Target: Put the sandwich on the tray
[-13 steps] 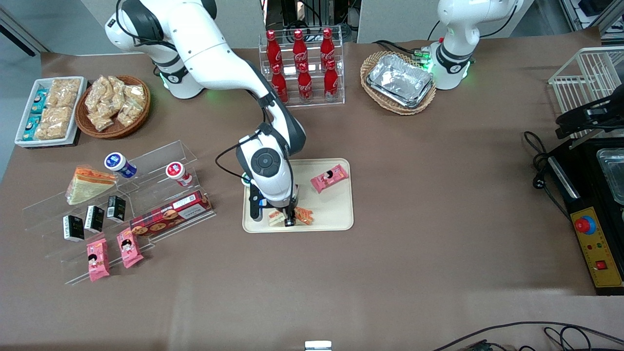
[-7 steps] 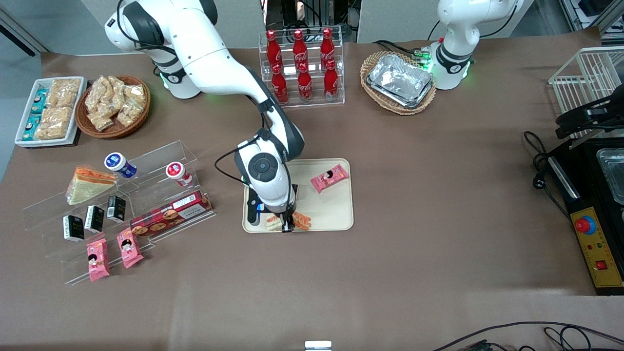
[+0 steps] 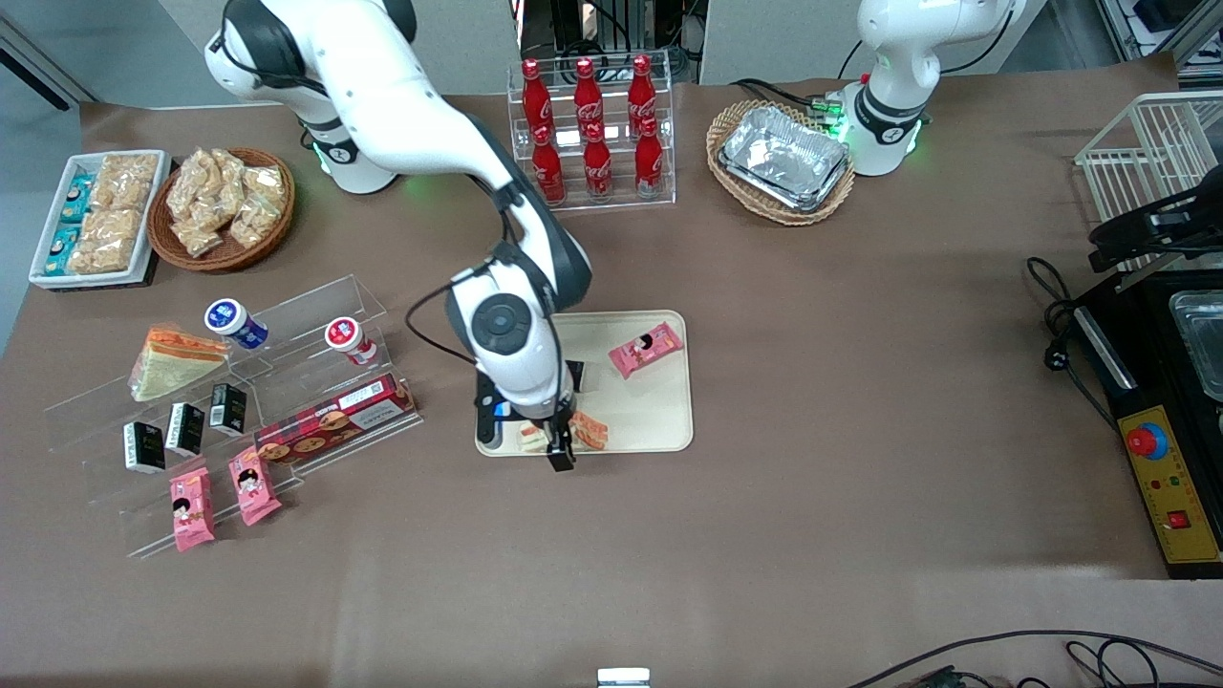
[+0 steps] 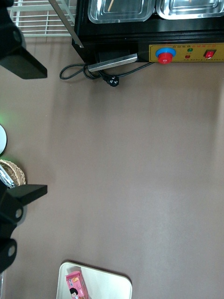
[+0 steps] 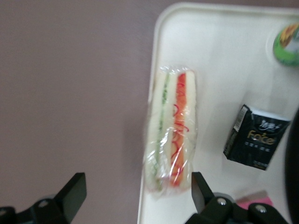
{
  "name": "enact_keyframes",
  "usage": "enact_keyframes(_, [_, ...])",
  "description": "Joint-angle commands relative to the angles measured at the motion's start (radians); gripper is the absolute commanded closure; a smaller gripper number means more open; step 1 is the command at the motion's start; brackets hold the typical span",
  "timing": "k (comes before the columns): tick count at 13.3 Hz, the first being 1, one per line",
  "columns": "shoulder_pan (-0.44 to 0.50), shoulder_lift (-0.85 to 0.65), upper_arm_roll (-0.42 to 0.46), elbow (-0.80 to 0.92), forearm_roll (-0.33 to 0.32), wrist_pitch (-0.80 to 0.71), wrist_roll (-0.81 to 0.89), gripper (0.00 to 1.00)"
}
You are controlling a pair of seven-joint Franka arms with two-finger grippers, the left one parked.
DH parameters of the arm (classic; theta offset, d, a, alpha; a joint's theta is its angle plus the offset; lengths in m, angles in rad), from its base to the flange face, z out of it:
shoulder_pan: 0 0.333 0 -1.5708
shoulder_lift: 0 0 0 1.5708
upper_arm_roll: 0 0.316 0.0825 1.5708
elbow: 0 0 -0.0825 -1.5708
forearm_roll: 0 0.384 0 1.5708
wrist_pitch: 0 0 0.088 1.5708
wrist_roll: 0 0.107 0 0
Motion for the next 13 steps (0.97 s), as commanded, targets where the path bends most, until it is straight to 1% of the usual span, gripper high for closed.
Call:
enact_keyframes(1, [-0.03,-0.164,0.002,-0.012,-0.003,-0.149,-0.157,0.0])
enact_keyframes(3, [-0.062,-0.244,-0.011,-0.012,-0.057,-0.276,-0.399,0.0])
enact_keyframes(4, [-0.093,-0.285,-0.015,-0.014,-0.063,-0.338,-0.532,0.0])
enact_keyframes(6, [-0.19,-0.357,-0.026,-0.02,-0.076,-0.407,-0.811,0.0])
enact_keyframes(8, [-0.291,-0.408,-0.028,-0.023,-0.077,-0.467,-1.133,0.0])
enact_keyframes(9, [-0.337,-0.42,-0.029,-0.021,-0.085,-0.463,-1.281,0.0])
enact_keyframes(10, [-0.383,-0.428,-0.028,-0.02,-0.129,-0.461,-1.394,0.0])
enact_keyframes(11, [-0.42,-0.437,-0.025,-0.02,-0.183,-0.461,-1.473,0.0])
enact_keyframes(12, [-0.458,-0.445,-0.023,-0.021,-0.215,-0.464,-1.545,0.0])
enact_keyframes(13, [-0.512,-0.454,-0.019,-0.023,-0.215,-0.456,-1.631,0.0])
